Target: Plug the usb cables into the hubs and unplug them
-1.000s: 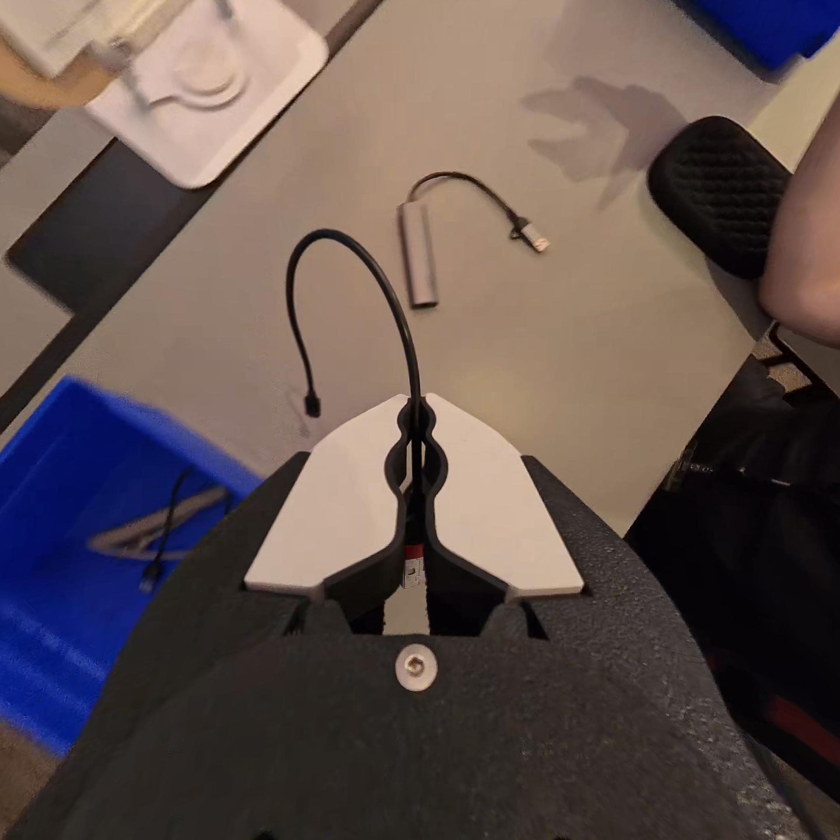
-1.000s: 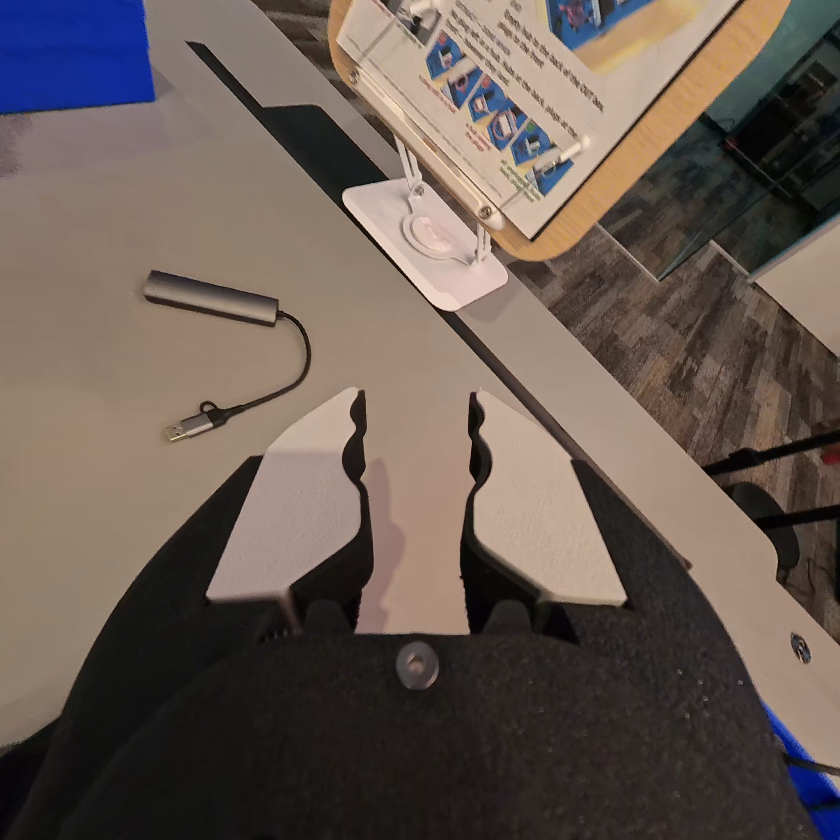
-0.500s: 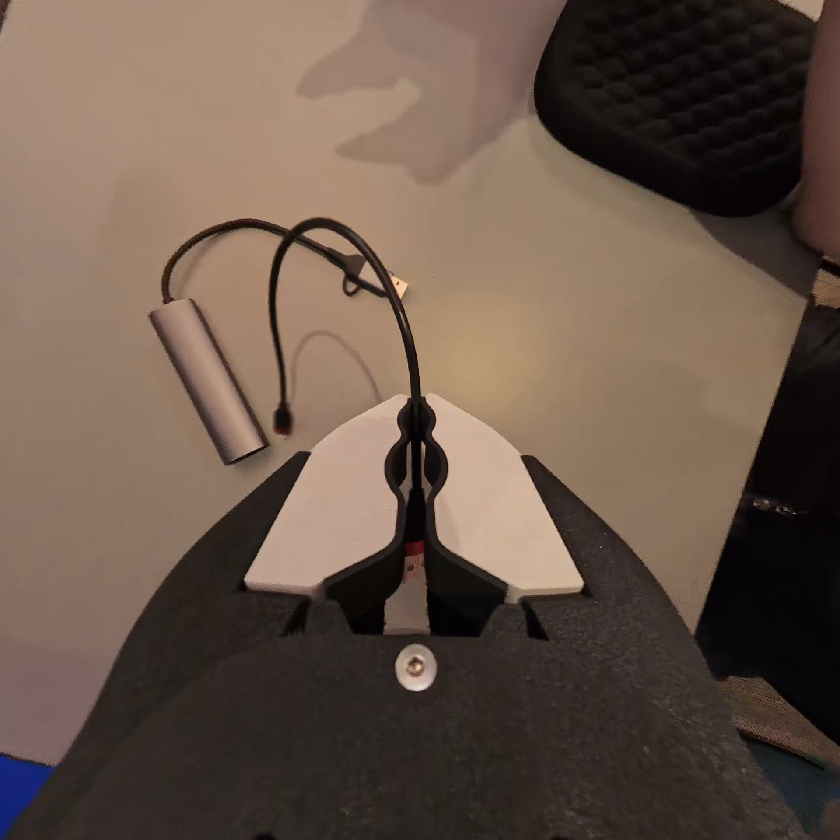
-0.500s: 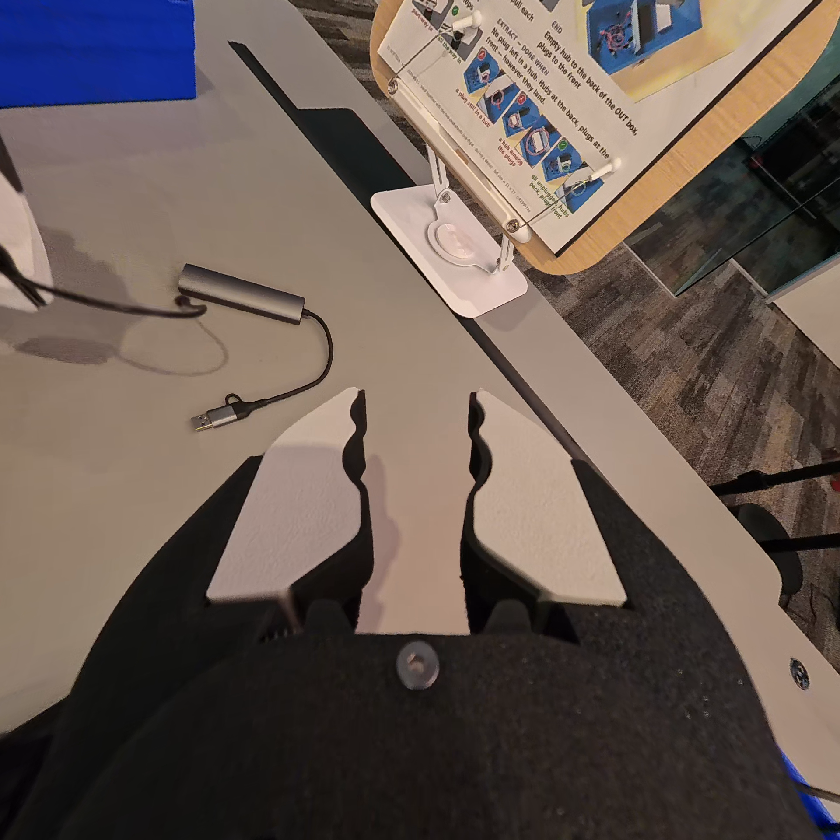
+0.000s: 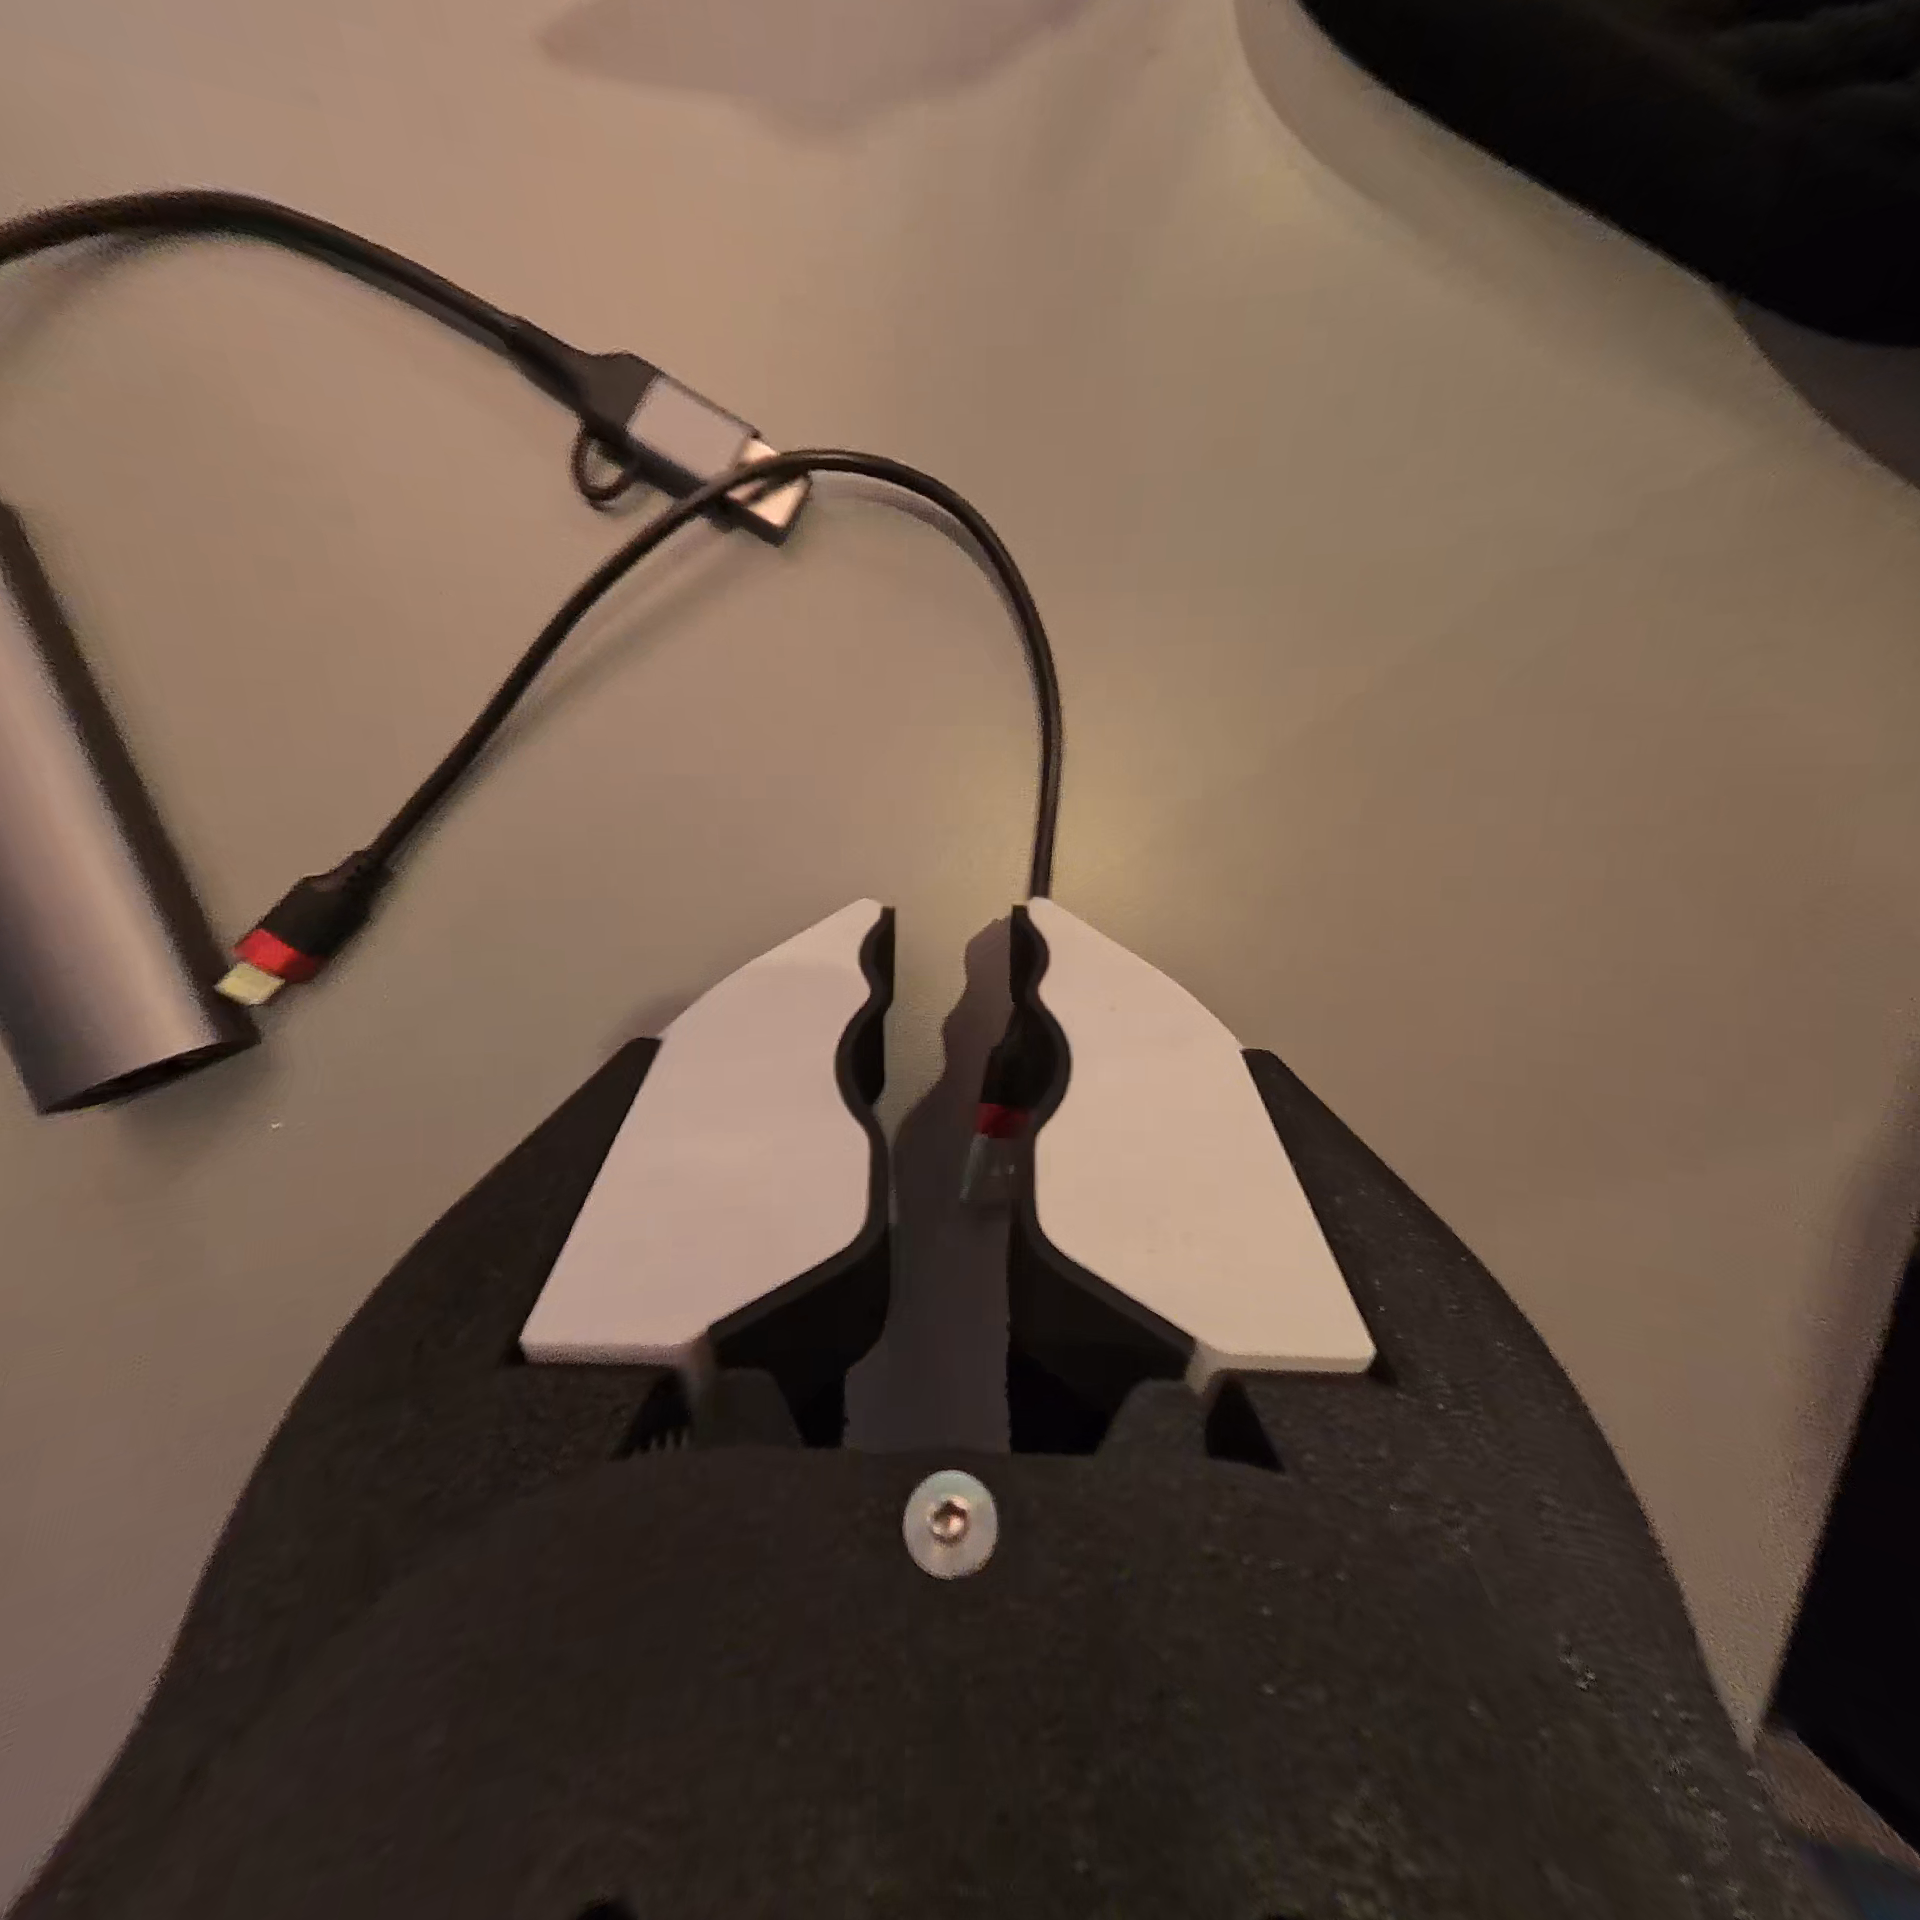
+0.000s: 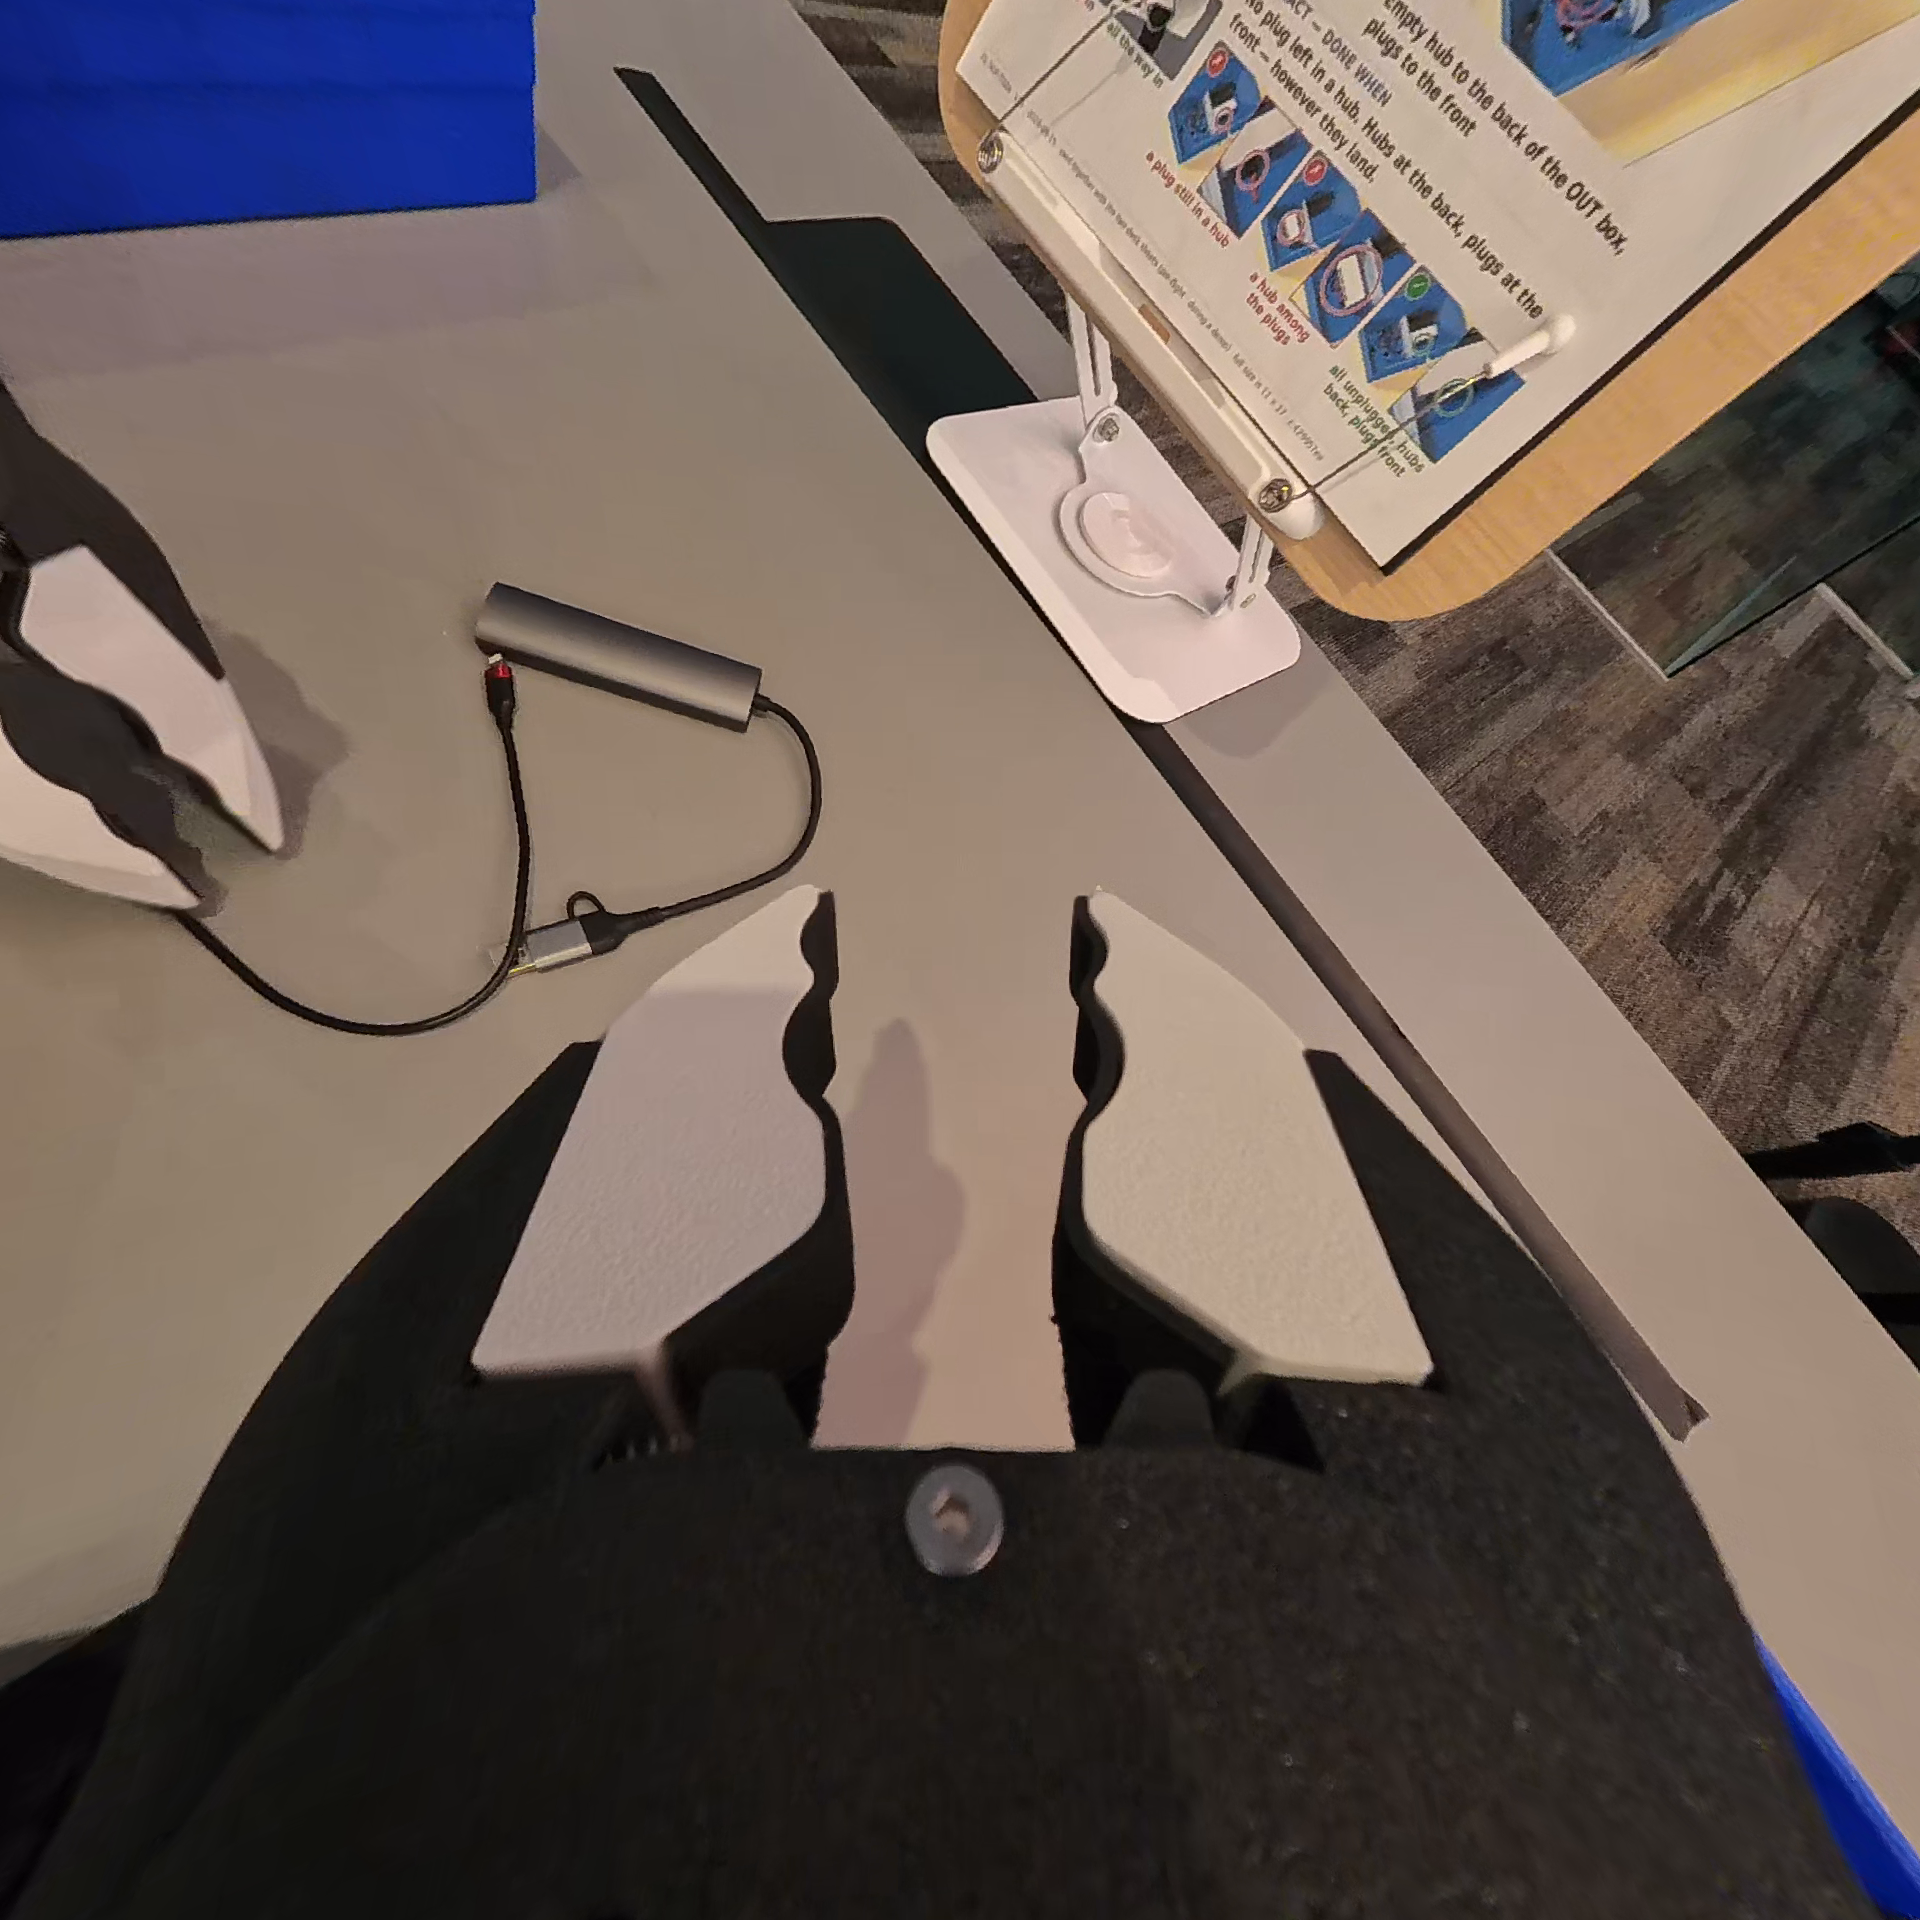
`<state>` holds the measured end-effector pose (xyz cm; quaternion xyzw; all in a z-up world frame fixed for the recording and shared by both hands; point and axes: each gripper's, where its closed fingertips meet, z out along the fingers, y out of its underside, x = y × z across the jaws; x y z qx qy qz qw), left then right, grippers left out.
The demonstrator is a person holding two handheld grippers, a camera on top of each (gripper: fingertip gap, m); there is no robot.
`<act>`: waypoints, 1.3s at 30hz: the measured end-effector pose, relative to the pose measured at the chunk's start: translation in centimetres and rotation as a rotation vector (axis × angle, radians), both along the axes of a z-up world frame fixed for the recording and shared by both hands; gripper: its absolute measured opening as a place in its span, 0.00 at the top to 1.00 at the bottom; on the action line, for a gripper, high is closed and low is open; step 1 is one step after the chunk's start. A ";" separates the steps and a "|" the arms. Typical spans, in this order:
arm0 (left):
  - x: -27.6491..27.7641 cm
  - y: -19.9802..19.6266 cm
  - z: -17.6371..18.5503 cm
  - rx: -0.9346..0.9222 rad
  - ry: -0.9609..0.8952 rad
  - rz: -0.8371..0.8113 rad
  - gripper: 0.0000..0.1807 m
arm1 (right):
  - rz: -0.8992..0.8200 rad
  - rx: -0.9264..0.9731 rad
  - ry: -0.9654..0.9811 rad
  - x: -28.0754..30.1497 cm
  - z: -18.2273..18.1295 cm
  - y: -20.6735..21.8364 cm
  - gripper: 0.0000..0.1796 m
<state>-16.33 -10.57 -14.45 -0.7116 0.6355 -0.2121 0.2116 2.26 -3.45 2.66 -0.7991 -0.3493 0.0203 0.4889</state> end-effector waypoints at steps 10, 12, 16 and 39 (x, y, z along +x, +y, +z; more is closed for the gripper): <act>-3.7 14.5 2.5 0.250 0.020 0.331 0.78 | 0.024 -0.015 -0.001 -0.7 -0.4 0.3 0.76; -3.5 14.9 0.9 0.194 0.048 0.339 0.78 | 0.033 -0.015 0.002 -0.9 -0.4 0.2 0.76; -2.1 14.6 -0.3 0.124 0.052 0.316 0.77 | 0.038 -0.024 0.006 -1.0 -0.6 0.4 0.76; -0.6 13.8 6.8 0.625 0.091 0.070 0.83 | 0.374 -0.169 0.367 -9.5 -5.5 3.7 0.76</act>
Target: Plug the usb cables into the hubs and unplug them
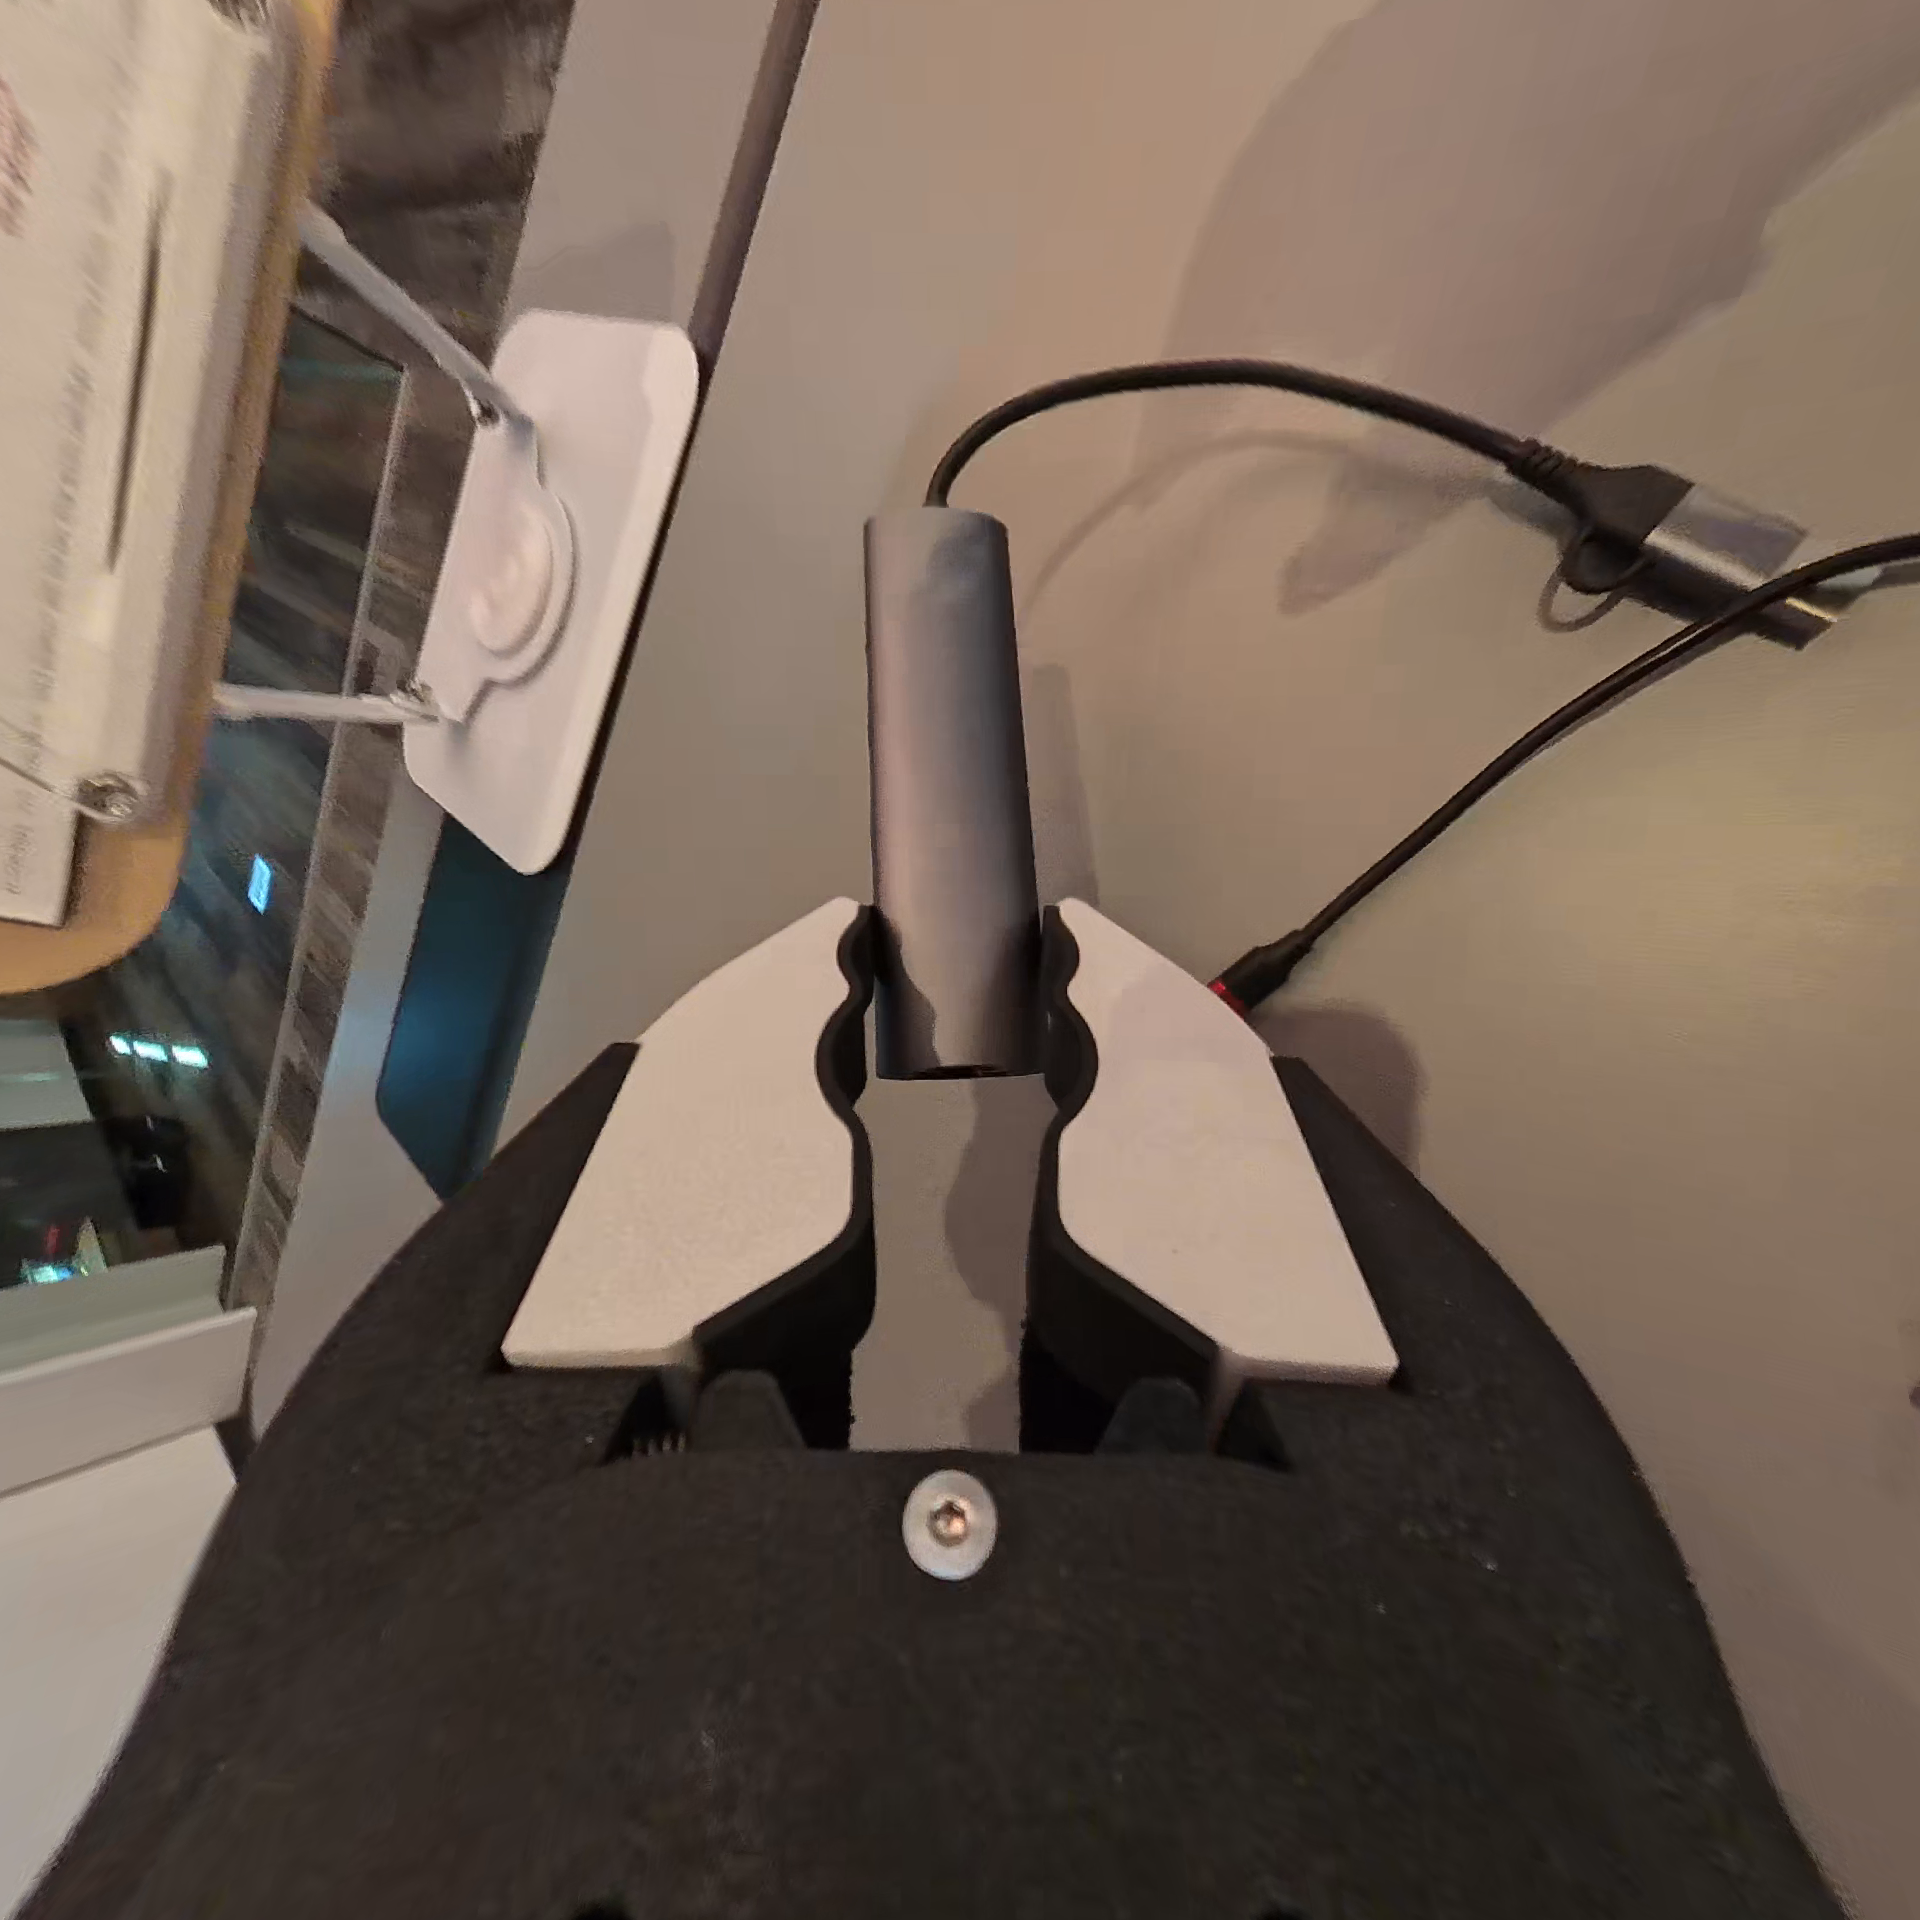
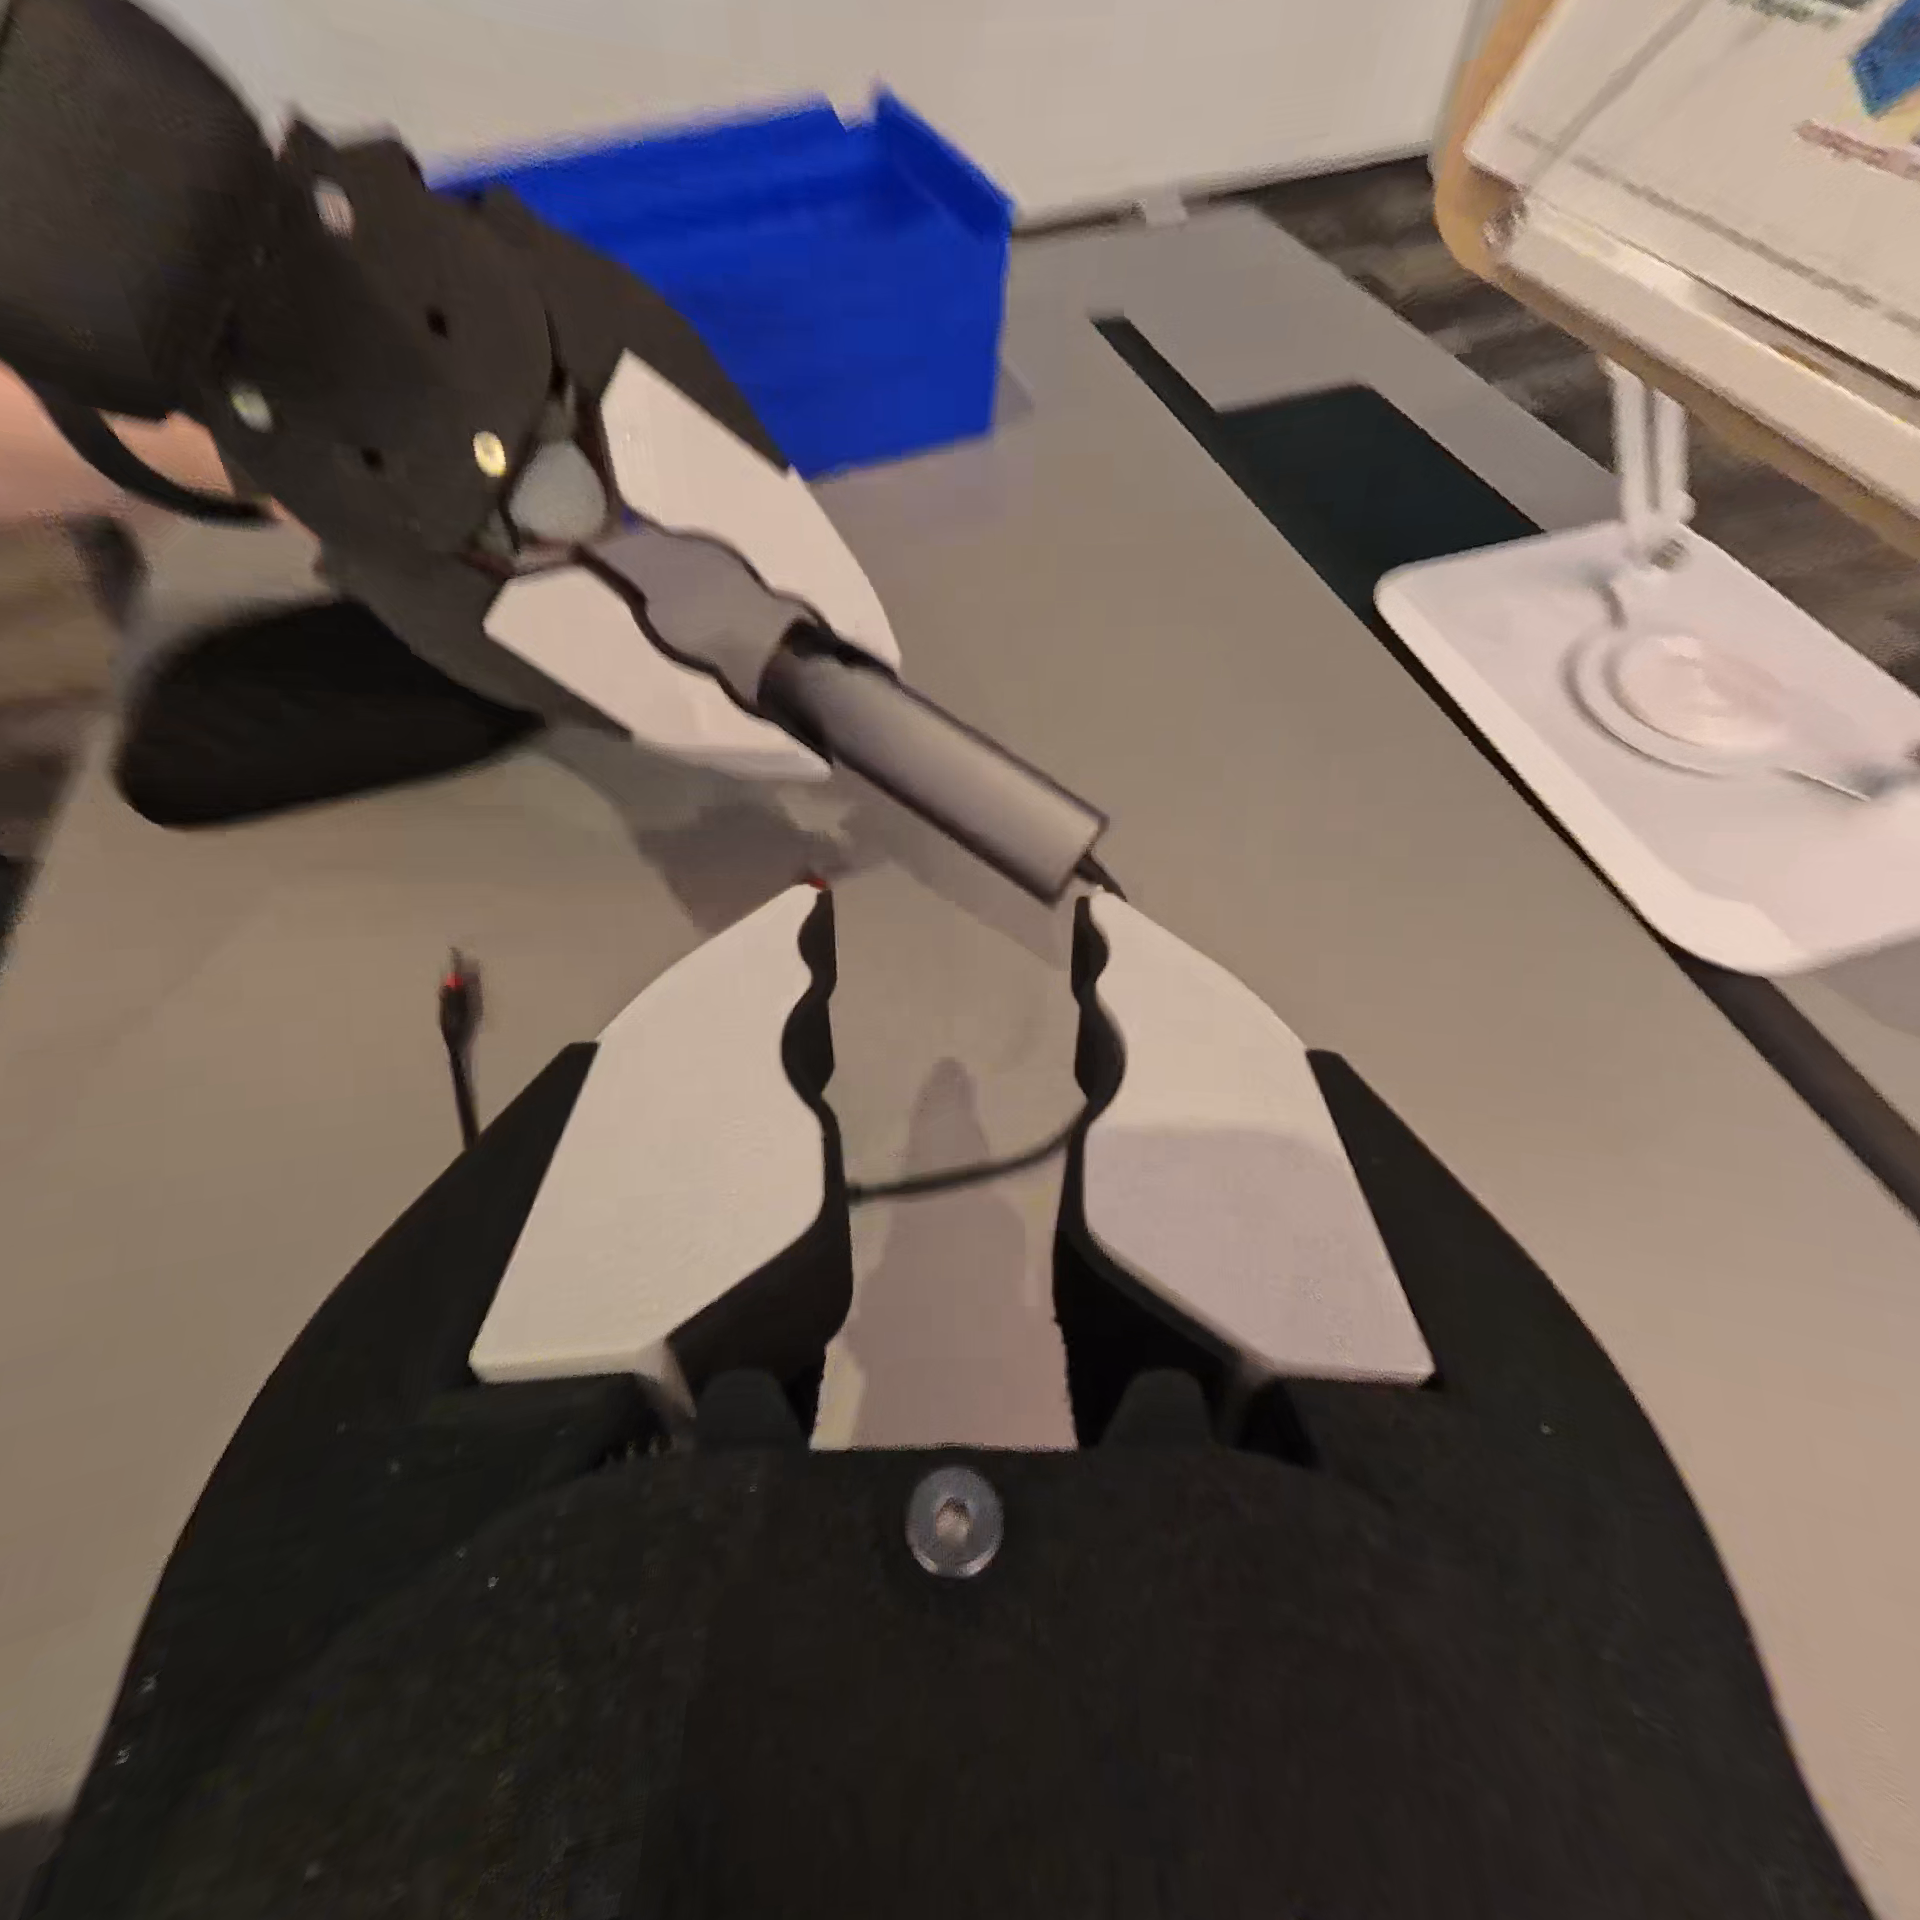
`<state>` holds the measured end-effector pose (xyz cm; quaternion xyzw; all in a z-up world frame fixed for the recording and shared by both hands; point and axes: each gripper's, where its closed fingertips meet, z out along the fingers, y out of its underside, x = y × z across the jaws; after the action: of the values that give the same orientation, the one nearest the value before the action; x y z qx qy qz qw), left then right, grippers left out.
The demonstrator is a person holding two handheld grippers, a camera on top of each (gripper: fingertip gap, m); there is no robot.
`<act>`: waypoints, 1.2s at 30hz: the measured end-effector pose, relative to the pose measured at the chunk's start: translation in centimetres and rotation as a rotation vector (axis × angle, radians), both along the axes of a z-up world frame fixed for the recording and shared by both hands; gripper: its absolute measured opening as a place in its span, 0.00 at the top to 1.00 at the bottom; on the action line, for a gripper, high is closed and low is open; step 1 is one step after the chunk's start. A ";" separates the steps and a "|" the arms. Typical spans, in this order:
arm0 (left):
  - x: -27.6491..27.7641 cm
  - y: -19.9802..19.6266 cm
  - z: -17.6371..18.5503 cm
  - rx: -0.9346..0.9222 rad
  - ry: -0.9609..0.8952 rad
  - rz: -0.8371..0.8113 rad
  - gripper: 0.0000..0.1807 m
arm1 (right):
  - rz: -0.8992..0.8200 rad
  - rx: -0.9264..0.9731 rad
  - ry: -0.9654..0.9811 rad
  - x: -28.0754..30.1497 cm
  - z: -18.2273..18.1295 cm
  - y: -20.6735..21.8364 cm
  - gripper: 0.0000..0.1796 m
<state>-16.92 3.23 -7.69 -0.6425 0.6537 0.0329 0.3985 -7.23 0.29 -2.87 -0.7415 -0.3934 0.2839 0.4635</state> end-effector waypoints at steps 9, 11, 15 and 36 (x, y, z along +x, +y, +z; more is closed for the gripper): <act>0.3 -3.6 2.4 0.083 0.008 -0.120 0.83 | 0.294 -0.101 0.288 -3.4 0.0 1.0 0.69; 0.4 -4.0 2.7 0.077 0.001 -0.127 0.83 | 0.366 -0.182 0.271 -4.1 -1.3 0.9 0.65; 0.4 -4.1 3.0 0.078 0.001 -0.134 0.83 | 0.531 -0.383 0.370 -5.5 -2.5 -0.1 0.74; -0.9 -4.2 7.0 -0.447 -0.513 -0.036 0.72 | 0.560 0.159 0.224 -5.4 3.1 -2.4 0.91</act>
<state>-17.83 -0.98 -0.74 -0.6897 0.5344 -0.2809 0.3998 -12.66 -2.11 0.27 -0.5297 -0.5497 0.4490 0.4643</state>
